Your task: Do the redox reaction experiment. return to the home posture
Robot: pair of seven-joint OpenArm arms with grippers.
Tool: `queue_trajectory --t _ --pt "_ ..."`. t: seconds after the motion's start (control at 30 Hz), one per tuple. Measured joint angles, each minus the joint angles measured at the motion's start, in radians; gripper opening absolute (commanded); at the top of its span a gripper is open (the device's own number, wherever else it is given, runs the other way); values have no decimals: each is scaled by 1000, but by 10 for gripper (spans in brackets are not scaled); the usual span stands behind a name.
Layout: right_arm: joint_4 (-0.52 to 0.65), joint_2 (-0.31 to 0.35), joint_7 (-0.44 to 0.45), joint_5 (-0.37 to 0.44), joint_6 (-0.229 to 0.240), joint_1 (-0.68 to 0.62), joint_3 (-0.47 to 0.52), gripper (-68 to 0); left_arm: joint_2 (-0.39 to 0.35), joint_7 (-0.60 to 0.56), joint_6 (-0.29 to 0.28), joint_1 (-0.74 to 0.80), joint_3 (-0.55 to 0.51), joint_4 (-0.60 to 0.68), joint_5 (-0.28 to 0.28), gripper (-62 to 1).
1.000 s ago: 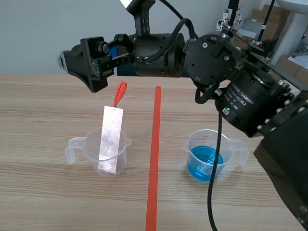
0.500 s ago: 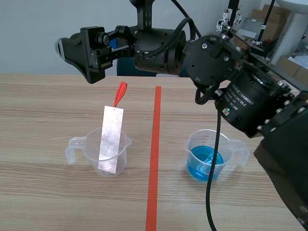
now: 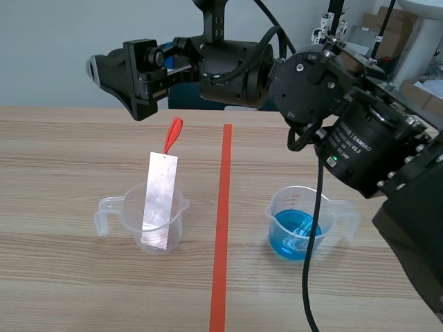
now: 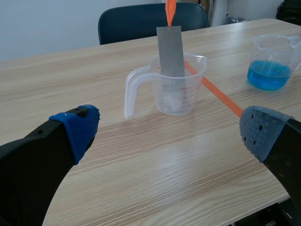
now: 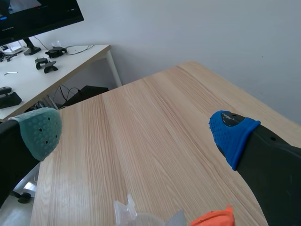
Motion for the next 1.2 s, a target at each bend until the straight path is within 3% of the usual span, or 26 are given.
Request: queue_trajectory --t 0.33,0.43,0.53,0.83,0.97,1.2 --pt "108 133 98 0 0 0 0 -8 0 -17 -2 -21 0 0 0 14" --pt "122 188 141 0 0 0 0 -8 0 -112 -67 -29 0 10 -39 14" --pt "134 248 178 1 0 0 0 -8 0 -100 -97 -40 0 65 -84 14" --pt "135 446 319 1 0 -24 0 -8 0 385 -98 -43 0 441 -77 14" --pt "135 535 396 1 0 -54 0 -8 0 521 -98 -47 0 625 -78 14" --pt "135 668 488 -34 0 -138 0 -8 0 767 -98 -126 20 732 -155 14"
